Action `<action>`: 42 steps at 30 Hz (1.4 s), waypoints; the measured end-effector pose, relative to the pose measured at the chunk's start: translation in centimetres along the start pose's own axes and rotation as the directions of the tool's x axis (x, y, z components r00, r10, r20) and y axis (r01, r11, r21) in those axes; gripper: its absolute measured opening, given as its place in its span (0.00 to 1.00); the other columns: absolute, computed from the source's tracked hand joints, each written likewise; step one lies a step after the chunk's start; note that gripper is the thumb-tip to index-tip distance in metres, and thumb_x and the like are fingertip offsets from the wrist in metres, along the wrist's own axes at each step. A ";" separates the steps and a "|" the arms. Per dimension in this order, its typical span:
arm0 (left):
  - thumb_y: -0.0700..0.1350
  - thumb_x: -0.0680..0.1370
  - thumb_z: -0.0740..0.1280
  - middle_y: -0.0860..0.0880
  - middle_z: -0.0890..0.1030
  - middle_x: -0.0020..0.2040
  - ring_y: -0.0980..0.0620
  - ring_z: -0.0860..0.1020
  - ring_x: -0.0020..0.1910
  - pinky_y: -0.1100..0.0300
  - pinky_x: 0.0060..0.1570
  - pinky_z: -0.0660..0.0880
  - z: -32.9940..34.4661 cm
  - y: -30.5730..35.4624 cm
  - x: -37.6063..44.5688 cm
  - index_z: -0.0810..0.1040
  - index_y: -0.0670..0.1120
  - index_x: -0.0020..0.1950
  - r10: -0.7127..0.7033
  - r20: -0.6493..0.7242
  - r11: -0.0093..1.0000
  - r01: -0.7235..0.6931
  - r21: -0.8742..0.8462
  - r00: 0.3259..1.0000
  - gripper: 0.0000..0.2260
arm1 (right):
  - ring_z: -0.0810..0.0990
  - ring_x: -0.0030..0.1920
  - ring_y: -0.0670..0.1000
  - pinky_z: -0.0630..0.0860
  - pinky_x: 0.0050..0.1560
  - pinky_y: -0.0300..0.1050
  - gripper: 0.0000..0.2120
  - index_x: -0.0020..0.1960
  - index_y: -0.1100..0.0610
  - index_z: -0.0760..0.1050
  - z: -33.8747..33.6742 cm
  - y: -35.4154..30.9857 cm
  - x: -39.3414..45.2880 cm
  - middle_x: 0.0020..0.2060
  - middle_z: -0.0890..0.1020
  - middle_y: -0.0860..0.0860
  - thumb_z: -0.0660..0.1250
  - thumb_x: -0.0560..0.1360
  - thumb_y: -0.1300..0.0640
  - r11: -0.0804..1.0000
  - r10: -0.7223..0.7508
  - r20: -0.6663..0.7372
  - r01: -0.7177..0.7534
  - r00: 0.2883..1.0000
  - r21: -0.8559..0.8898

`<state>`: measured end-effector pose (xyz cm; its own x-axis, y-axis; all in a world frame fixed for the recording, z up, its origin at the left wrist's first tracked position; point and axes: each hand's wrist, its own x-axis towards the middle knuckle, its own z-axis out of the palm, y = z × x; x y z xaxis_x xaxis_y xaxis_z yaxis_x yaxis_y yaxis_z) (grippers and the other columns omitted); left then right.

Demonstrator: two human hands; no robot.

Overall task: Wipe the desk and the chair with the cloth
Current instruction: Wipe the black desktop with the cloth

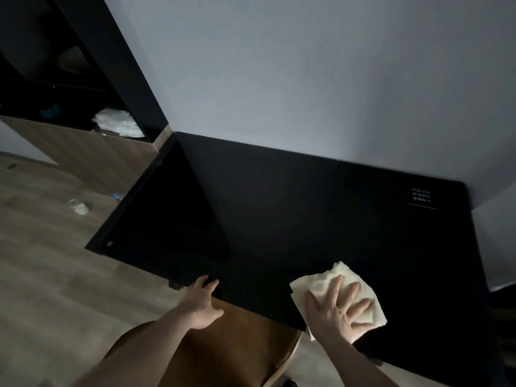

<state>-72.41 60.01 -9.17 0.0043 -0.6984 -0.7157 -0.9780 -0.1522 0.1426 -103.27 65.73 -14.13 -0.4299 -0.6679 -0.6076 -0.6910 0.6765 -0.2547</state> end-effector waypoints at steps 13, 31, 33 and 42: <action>0.60 0.79 0.72 0.48 0.40 0.86 0.38 0.45 0.85 0.40 0.82 0.55 -8.6 -19.5 9.3 0.44 0.52 0.87 -0.066 -0.138 0.998 0.067 0.004 0.988 0.48 | 0.27 0.81 0.70 0.39 0.75 0.81 0.43 0.81 0.43 0.22 11.9 -21.4 -5.7 0.82 0.27 0.55 0.46 0.81 0.28 0.971 -0.178 -0.023 0.172 0.984 -0.168; 0.59 0.80 0.70 0.50 0.41 0.87 0.42 0.45 0.86 0.41 0.83 0.53 -12.2 -27.3 9.4 0.45 0.53 0.87 0.025 -0.003 0.996 -0.025 0.086 1.000 0.44 | 0.27 0.82 0.62 0.40 0.78 0.77 0.44 0.83 0.37 0.30 11.3 -18.6 -5.3 0.84 0.31 0.47 0.56 0.79 0.30 0.998 -0.055 -0.092 0.055 0.994 0.000; 0.60 0.81 0.69 0.49 0.41 0.87 0.42 0.44 0.86 0.40 0.83 0.52 -12.8 -28.4 9.7 0.45 0.52 0.87 0.010 -0.021 0.994 -0.008 0.106 1.000 0.44 | 0.26 0.82 0.62 0.41 0.78 0.79 0.44 0.82 0.36 0.30 11.4 -19.4 -5.3 0.83 0.30 0.47 0.56 0.79 0.30 1.000 0.000 -0.078 0.002 0.997 0.023; 0.68 0.76 0.71 0.45 0.34 0.85 0.37 0.41 0.85 0.39 0.83 0.51 -19.5 -32.9 16.0 0.37 0.46 0.86 0.016 -0.064 0.990 -0.007 0.138 0.998 0.57 | 0.31 0.82 0.69 0.47 0.76 0.82 0.44 0.81 0.41 0.25 15.4 -29.4 -6.2 0.83 0.30 0.53 0.49 0.80 0.28 0.983 0.184 -0.117 -0.179 0.976 0.048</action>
<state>-36.13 40.19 -11.92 0.0019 -0.7440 -0.6682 -0.9974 -0.0493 0.0520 -71.39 54.75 -14.48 -0.6147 -0.5639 -0.5515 -0.5740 0.7993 -0.1775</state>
